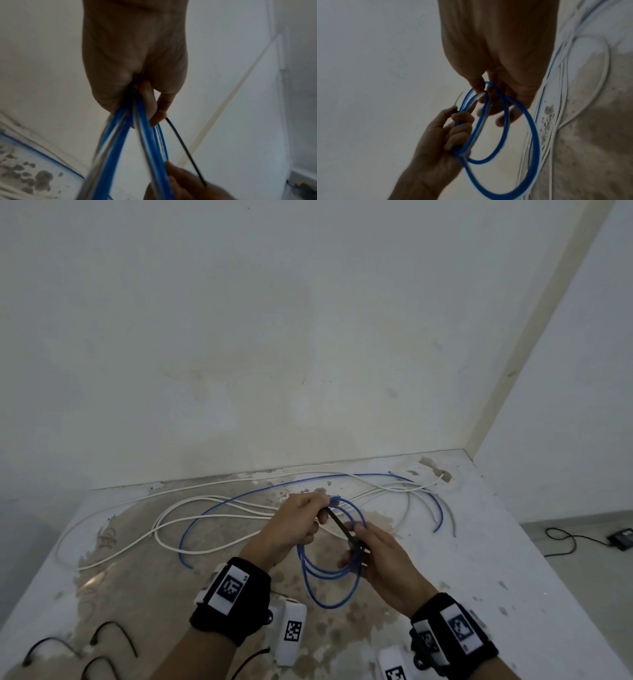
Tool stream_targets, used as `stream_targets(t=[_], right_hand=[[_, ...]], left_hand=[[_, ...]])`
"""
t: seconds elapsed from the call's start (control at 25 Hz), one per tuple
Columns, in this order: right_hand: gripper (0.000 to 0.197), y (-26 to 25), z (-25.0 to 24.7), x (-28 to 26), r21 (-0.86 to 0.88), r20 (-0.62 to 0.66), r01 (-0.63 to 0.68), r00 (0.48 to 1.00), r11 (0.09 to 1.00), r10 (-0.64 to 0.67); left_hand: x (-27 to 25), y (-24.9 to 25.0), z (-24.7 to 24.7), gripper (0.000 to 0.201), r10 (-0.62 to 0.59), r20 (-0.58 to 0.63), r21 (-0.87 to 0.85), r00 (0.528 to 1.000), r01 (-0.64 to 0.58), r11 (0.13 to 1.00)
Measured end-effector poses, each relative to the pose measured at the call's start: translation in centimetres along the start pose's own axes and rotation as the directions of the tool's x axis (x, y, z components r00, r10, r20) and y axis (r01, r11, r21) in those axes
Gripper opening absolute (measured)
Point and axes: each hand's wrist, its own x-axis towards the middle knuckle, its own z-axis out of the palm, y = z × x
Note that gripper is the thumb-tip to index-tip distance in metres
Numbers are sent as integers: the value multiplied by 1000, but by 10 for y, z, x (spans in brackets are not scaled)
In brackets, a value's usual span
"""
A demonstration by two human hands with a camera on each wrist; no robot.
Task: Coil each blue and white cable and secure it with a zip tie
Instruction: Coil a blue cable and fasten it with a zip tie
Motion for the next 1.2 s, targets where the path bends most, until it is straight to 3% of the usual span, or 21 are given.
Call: stream_targets(t=[0.08, 0.32, 0.4, 0.56, 0.68, 0.76, 0.88, 1.0, 1.2], right_hand=[[24, -3, 3, 3, 128, -67, 31, 998, 991, -22], [22, -6, 3, 1, 93, -124, 127, 986, 988, -115], [28, -2, 1, 2, 69, -132, 74, 989, 995, -64], [48, 10, -4, 3, 163, -184, -138, 969, 977, 167], [35, 9, 2, 0, 286, -74, -205, 969, 936, 234], [26, 5, 5, 0, 252, -30, -168, 983, 953, 181], [22, -2, 7, 4, 164, -72, -46, 996, 985, 59], [28, -7, 8, 5, 86, -155, 116, 983, 990, -102], [38, -14, 17, 5, -12, -165, 227, 960, 974, -225]], left_hand=[[1, -5, 2, 28, 4, -19, 31, 1000, -4, 1000], [1, -8, 6, 25, -82, -83, -224, 993, 62, 973], [4, -6, 4, 30, -57, -178, -346, 982, -8, 938], [8, -2, -3, 28, -3, -336, -459, 942, -161, 874], [8, -1, -4, 30, -5, -372, -491, 928, -192, 850], [7, -2, -1, 33, -18, -353, -512, 936, -177, 841], [5, -4, 2, 33, -36, -289, -515, 957, -124, 848], [4, -8, 2, 34, -47, -222, -405, 974, -48, 913], [1, -9, 12, 36, -73, -152, -237, 986, 36, 971]])
